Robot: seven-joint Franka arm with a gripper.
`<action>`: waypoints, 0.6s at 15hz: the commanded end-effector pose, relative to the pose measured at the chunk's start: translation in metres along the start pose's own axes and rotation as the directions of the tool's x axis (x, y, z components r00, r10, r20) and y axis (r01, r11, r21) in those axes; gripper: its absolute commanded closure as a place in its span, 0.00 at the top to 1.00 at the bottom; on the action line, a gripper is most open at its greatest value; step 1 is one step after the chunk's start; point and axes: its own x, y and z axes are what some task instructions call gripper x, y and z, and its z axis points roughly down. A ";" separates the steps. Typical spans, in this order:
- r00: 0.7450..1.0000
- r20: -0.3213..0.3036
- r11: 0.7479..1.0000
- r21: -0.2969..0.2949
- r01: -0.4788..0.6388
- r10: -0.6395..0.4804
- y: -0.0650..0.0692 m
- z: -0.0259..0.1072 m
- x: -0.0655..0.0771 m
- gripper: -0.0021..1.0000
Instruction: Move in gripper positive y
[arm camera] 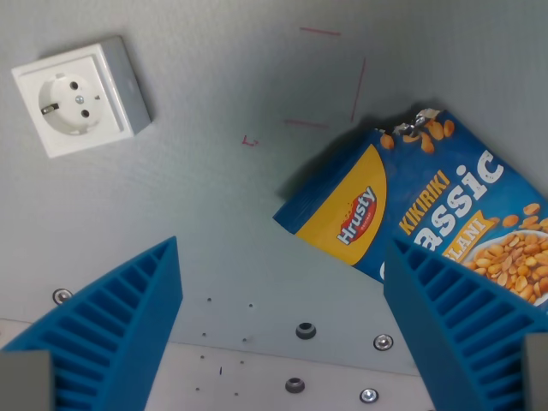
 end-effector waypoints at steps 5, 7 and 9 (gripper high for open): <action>1.000 -0.004 1.000 -0.001 0.000 0.000 0.025 -0.002 0.000 1.00; 1.000 -0.004 1.000 -0.001 0.000 0.000 0.035 -0.002 0.000 1.00; 1.000 -0.004 1.000 -0.001 0.000 0.000 0.045 -0.002 0.000 1.00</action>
